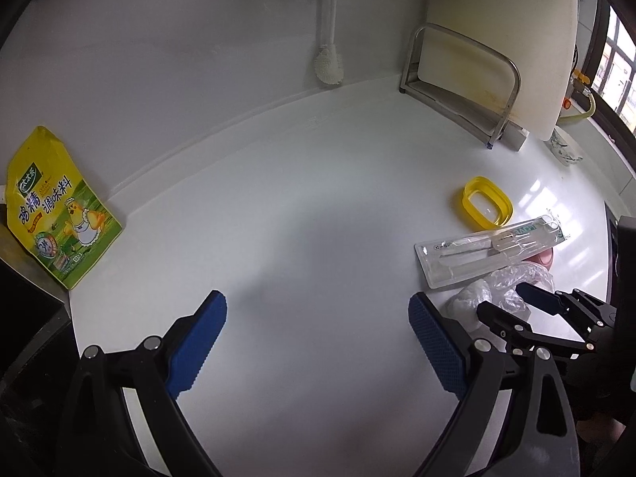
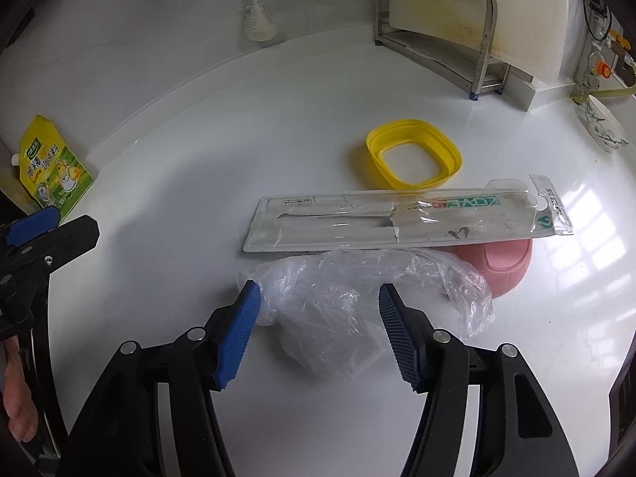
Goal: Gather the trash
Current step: 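Move both open tools back to the clear bag and packaging tray, then grasp the crumpled clear plastic bag with the right tool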
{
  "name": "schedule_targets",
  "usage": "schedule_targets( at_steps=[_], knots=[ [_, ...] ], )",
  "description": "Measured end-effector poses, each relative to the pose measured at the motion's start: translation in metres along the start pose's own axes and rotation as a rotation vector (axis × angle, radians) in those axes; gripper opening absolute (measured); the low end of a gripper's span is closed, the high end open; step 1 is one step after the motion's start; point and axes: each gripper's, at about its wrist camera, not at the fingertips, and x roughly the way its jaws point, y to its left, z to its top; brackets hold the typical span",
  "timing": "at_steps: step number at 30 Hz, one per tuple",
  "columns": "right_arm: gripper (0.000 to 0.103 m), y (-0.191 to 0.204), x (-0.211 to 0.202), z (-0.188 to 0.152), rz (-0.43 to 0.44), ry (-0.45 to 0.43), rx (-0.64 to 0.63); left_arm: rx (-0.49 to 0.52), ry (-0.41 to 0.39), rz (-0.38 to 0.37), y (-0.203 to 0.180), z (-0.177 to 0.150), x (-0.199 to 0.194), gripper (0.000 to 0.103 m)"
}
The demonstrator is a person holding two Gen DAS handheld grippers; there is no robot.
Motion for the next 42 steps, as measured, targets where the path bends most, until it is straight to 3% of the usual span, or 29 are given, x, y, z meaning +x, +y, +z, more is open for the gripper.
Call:
schedule_targets(
  at_steps=[5, 9, 10, 18, 27, 42],
  knots=[
    [0.035, 0.000, -0.003, -0.005, 0.060, 0.006, 0.007, 0.003, -0.003, -0.014, -0.005, 0.001, 0.000, 0.091],
    [0.010, 0.002, -0.009, -0.008, 0.087, 0.006, -0.007, 0.012, -0.005, -0.022, -0.011, 0.002, -0.001, 0.091],
    [0.008, 0.002, -0.010, -0.009, 0.094, 0.005, -0.002, 0.015, -0.005, -0.023, -0.012, 0.002, -0.001, 0.091],
    [0.006, -0.023, -0.038, -0.018, 0.146, -0.040, 0.108, 0.040, 0.000, -0.052, -0.024, 0.001, -0.001, 0.091],
    [0.006, -0.065, -0.074, -0.053, 0.087, -0.064, 0.225, 0.144, -0.014, -0.166, -0.068, 0.005, 0.010, 0.091],
    [0.006, -0.121, -0.108, -0.106, 0.042, -0.119, 0.471, 0.474, -0.044, -0.287, -0.149, 0.008, 0.075, 0.091]
  ],
)
